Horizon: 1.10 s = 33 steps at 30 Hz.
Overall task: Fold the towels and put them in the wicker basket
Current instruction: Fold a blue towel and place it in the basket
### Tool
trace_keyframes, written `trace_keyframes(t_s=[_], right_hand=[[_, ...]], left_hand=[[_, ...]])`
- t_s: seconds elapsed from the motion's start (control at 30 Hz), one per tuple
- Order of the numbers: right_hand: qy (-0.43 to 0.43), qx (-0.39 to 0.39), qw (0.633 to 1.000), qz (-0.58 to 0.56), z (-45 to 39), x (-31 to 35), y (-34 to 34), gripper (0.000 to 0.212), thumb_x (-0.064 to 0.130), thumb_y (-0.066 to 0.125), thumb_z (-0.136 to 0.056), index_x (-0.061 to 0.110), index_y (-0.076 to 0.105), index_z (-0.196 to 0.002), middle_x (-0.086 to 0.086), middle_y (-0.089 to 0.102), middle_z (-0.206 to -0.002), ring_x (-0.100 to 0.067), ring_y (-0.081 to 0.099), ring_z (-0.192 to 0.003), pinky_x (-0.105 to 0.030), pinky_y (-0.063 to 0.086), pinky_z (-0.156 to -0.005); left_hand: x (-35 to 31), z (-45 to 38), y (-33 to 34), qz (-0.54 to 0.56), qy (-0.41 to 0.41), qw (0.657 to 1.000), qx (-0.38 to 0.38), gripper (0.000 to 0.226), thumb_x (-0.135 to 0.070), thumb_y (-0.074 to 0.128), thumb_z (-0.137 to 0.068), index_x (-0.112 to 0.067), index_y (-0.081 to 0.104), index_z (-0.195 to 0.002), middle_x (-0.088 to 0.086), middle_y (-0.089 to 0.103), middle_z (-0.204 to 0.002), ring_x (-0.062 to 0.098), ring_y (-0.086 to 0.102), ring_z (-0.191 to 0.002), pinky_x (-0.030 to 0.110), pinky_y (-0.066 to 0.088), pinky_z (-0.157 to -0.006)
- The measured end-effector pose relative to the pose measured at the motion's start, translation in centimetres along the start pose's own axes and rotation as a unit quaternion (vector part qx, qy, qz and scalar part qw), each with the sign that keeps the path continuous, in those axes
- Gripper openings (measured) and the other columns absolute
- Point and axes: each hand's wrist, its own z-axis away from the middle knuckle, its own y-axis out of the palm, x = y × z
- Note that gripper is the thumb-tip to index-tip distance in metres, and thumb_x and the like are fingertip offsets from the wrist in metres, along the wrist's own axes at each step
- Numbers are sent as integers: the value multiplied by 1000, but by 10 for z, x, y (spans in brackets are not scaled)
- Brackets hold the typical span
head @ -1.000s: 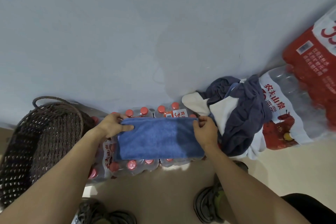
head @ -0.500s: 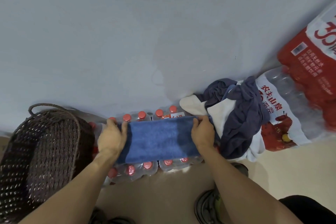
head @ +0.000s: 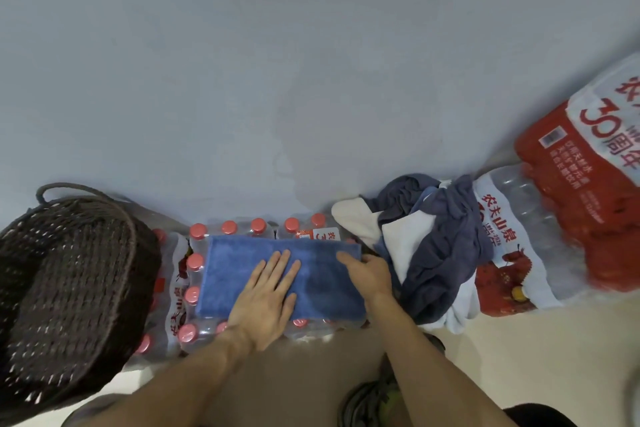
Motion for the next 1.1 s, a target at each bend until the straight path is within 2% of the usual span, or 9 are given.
trace_keyframes(t_s=[0.17, 0.37, 0.57, 0.63, 0.7, 0.8, 0.9, 0.97, 1.1], right_hand=[[-53, -1, 984, 169, 5, -12, -4, 25, 30, 59, -94, 8, 62, -105, -9, 68, -101, -30, 64, -97, -30, 45, -78], [-133, -84, 967, 200, 11, -20, -14, 15, 34, 48, -101, 20, 48, -95, -1, 60, -86, -26, 61, -82, -32, 44, -70], [-176, -122, 943, 254, 14, -17, -17, 13, 34, 48, -100, 23, 49, -93, 1, 58, -84, -21, 59, -76, -30, 44, -67], [-212, -134, 935, 250, 18, -2, -13, 12, 31, 51, -98, 20, 53, -94, 1, 57, -84, -20, 56, -75, -30, 43, -66], [-227, -129, 937, 233, 24, 16, -6, 12, 29, 55, -97, 19, 54, -90, 3, 56, -79, -15, 54, -70, -28, 42, -64], [-217, -70, 966, 125, 39, 38, 14, 21, 26, 61, -94, 21, 50, -77, 6, 52, -65, -9, 50, -59, -22, 34, -54], [-230, 6, 971, 63, 59, 47, 39, 14, 22, 63, -93, 27, 54, -84, 11, 57, -68, 3, 58, -64, -9, 41, -56], [-244, 95, 963, 69, 70, 51, 55, 15, 21, 62, -93, 34, 55, -95, 16, 61, -85, 7, 60, -74, -7, 43, -62], [-243, 275, 905, 216, 76, 52, 71, 35, 23, 61, -91, 24, 51, -125, 0, 56, -108, -10, 60, -86, -18, 48, -75]], left_hand=[[-8, -1, 1, -32, -33, 999, 21, 59, -40, 32, -96, -13, 37, -148, 12, 37, -153, 27, 31, -143, 41, 8, -116], [-18, -1, -1, -10, -64, 998, 20, 60, -42, 31, -95, -15, 40, -148, 13, 36, -154, 32, 30, -144, 52, 15, -112], [-19, -14, 0, -18, -81, 985, 152, 68, -48, 18, -100, -23, -17, -153, 12, -23, -160, 30, -21, -148, 56, -22, -114], [-22, -23, -9, 18, -96, 984, 147, 71, -44, 31, -98, -21, -2, -156, 12, -11, -163, 31, -11, -150, 54, -10, -119], [-25, -28, -25, 131, -136, 981, 52, 54, -32, 44, -93, -18, 37, -145, 9, 27, -156, 30, 30, -141, 43, 23, -118], [-25, -37, -55, 399, -233, 883, -85, 15, -20, 47, -96, -18, 61, -102, 2, 62, -106, 20, 60, -88, 32, 51, -79], [-15, -50, -82, 679, -332, 654, 30, 32, -35, 44, -100, -11, 65, -101, 17, 69, -93, 29, 66, -75, 37, 57, -61], [-4, -52, -87, 709, -363, 603, 49, 42, -47, 47, -98, -11, 66, -101, 15, 70, -85, 31, 68, -77, 36, 58, -57], [27, -39, -68, 583, -363, 727, -6, 34, -37, 61, -93, -4, 64, -98, 5, 68, -78, 17, 65, -75, 23, 53, -66]])
